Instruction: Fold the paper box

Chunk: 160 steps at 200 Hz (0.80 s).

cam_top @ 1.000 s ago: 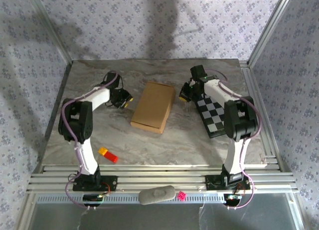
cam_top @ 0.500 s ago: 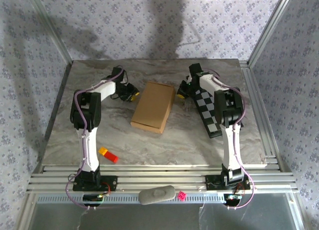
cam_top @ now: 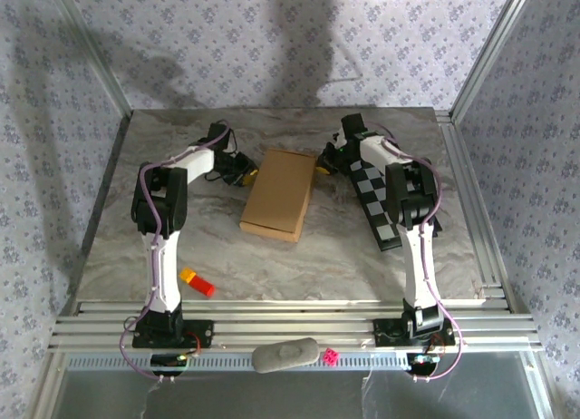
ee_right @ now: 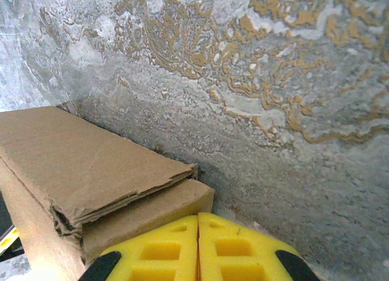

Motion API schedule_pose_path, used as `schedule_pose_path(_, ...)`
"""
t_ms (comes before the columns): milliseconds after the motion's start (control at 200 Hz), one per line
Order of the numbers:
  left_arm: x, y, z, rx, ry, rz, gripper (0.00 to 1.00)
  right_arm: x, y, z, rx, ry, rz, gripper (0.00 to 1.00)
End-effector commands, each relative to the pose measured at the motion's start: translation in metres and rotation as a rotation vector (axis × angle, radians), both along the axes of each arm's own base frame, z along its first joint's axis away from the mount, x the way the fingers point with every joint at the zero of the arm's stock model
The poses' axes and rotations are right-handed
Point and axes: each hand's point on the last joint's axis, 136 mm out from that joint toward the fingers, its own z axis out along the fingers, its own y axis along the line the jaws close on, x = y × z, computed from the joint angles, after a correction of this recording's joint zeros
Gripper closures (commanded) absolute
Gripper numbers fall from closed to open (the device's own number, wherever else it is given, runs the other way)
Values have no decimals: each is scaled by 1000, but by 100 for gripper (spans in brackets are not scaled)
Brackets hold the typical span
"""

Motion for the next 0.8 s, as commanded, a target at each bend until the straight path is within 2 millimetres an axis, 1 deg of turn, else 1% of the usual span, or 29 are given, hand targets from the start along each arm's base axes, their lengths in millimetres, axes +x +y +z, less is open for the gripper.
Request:
schedule_pose_path(0, -5, -26, -4, -36, 9, -76, 70, -10, 33, 2, 91, 9, 73, 91)
schedule_pose_path(185, -7, -32, -5, -33, 12, -93, 70, -14, 53, 4, 134, 6, 113, 92)
schedule_pose_path(280, -8, -31, -3, -22, 12, -91, 70, -15, 54, 3, 114, 11, 107, 92)
schedule_pose_path(335, -8, -27, 0, -5, 6, -82, 70, -15, 47, 3, 81, 6, 83, 91)
schedule_pose_path(375, -8, -22, 3, 12, -2, -69, 70, -15, 36, 3, 28, 3, 51, 90)
schedule_pose_path(440, -6, -8, 12, 44, -22, -31, 66, -13, 12, 10, -46, -11, -20, 88)
schedule_pose_path(465, -4, -1, 17, 58, -35, -9, 63, -11, 1, 17, -65, -29, -55, 86)
schedule_pose_path(525, 0, 17, 33, 82, -80, 53, 59, -8, -21, 39, -67, -83, -128, 78)
schedule_pose_path(535, 0, 20, 36, 85, -88, 63, 58, -7, -24, 49, -66, -104, -141, 77)
schedule_pose_path(570, 2, 30, 46, 99, -115, 98, 56, -7, -38, 68, -82, -142, -182, 71)
schedule_pose_path(585, 3, 34, 51, 106, -126, 109, 49, -8, -45, 78, -90, -161, -199, 68)
schedule_pose_path(610, 3, 41, 62, 116, -151, 124, 41, -9, -55, 94, -107, -192, -226, 62)
schedule_pose_path(615, 3, 42, 64, 119, -155, 127, 40, -9, -57, 94, -113, -194, -230, 62)
schedule_pose_path(630, 4, 46, 71, 127, -170, 136, 33, -10, -64, 106, -124, -216, -247, 57)
schedule_pose_path(645, 4, 50, 78, 134, -185, 142, 28, -12, -70, 116, -134, -235, -260, 54)
schedule_pose_path(660, 4, 53, 85, 144, -204, 147, 19, -15, -76, 124, -150, -248, -276, 51)
schedule_pose_path(665, 4, 54, 87, 146, -210, 148, 15, -15, -78, 125, -157, -250, -279, 49)
schedule_pose_path(675, 3, 56, 91, 151, -220, 150, 6, -17, -83, 132, -166, -262, -288, 48)
schedule_pose_path(685, 3, 58, 96, 155, -231, 155, 2, -20, -88, 138, -181, -272, -300, 45)
schedule_pose_path(705, 1, 63, 105, 167, -252, 163, 0, -23, -99, 148, -212, -288, -325, 40)
schedule_pose_path(710, 1, 64, 108, 169, -257, 165, 0, -25, -101, 150, -221, -288, -331, 36)
schedule_pose_path(730, -1, 68, 117, 179, -278, 173, 0, -30, -113, 157, -263, -294, -353, 13)
schedule_pose_path(740, -2, 70, 121, 184, -287, 177, 0, -33, -118, 162, -277, -300, -365, 5)
schedule_pose_path(755, -4, 73, 127, 188, -304, 183, 0, -38, -126, 167, -302, -306, -381, 1)
schedule_pose_path(795, -9, 80, 144, 197, -353, 194, 0, -48, -147, 181, -350, -326, -423, 1)
